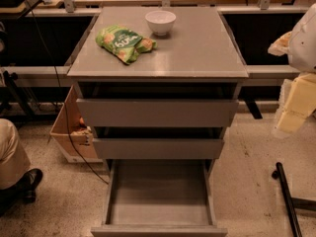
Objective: Place green rice chip bag into bottom drawer
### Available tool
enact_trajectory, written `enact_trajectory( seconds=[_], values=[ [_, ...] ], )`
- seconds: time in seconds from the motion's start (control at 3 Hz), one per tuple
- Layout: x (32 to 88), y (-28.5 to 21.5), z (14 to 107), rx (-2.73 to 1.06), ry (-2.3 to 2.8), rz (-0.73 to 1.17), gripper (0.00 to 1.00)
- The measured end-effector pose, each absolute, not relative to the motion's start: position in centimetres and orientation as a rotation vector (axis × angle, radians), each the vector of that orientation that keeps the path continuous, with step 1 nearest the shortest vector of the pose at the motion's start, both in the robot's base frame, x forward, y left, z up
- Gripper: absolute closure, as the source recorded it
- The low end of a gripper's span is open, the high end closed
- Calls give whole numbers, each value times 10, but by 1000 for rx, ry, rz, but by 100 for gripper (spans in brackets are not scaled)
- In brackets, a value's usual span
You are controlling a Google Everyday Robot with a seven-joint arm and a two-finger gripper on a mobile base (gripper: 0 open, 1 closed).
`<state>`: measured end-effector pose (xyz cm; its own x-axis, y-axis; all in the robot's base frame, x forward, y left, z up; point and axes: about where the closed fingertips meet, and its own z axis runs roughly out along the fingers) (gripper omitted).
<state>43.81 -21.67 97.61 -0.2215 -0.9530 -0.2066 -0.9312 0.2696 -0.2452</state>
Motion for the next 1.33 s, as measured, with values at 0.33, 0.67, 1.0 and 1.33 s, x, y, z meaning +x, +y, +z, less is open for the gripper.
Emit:
enact_trajectory(
  seconds=[0.33,0.67,1.0,1.33],
  values=[
    [438,-217,976,-1725,2232,-98,0],
    [457,-204,972,-1713,2194,-132,0],
    [509,-167,964,-1709,2095,-180,0],
    [562,-129,952,-1710,2021,-209,0]
  ],
)
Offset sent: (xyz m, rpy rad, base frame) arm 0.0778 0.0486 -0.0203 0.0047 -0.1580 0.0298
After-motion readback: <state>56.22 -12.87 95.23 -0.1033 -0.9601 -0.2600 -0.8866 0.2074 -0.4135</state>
